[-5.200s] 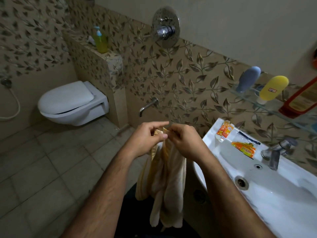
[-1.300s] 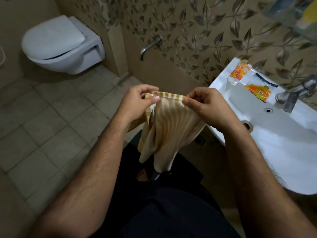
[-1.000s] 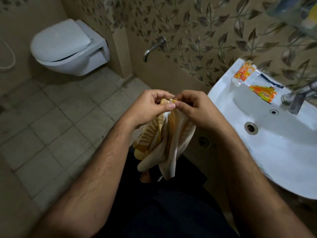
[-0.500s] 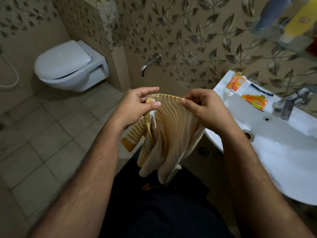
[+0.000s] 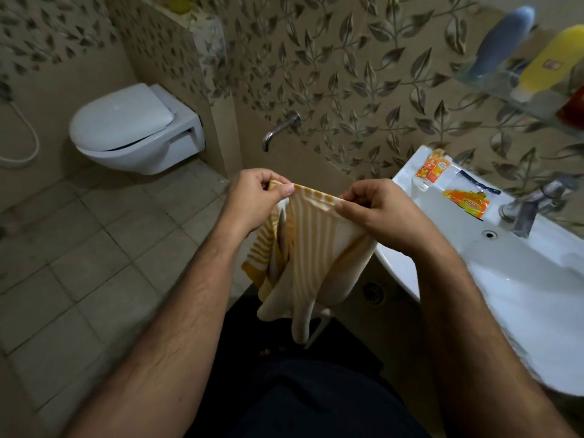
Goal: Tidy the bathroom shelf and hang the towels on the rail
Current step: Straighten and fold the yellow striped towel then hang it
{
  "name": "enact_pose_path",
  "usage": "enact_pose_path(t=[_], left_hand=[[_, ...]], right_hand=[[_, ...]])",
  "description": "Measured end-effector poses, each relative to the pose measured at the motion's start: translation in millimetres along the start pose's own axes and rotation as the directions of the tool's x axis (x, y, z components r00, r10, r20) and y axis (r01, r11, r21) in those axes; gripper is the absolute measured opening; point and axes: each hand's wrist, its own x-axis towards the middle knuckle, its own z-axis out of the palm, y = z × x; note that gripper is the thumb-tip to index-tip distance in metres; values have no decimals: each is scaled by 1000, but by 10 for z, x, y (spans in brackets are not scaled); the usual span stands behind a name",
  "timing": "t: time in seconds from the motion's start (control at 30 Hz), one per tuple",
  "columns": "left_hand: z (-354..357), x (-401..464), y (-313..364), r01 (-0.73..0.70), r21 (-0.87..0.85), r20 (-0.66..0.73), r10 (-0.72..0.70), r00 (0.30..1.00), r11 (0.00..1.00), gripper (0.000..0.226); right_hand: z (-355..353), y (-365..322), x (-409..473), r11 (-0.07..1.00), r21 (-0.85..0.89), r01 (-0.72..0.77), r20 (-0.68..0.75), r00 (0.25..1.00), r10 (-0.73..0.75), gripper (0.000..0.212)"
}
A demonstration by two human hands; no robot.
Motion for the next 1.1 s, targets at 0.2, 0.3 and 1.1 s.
enact_pose_path(t=[0.2,0.3,1.1], left_hand=[[6,-21,30,-17,0,133,17,991,1000,18],[16,-50,150,-54,-119,234,81,969,991,29],[135,12,49,48,-363,359,92,929,930,48]], right_hand=[[-107,5,51,997,-56,45,-86,995,-50,12],[-2,-18,164,992,-89,86,-105,990,-95,11],[98,80,216,1000,22,11,-30,999,-10,11]])
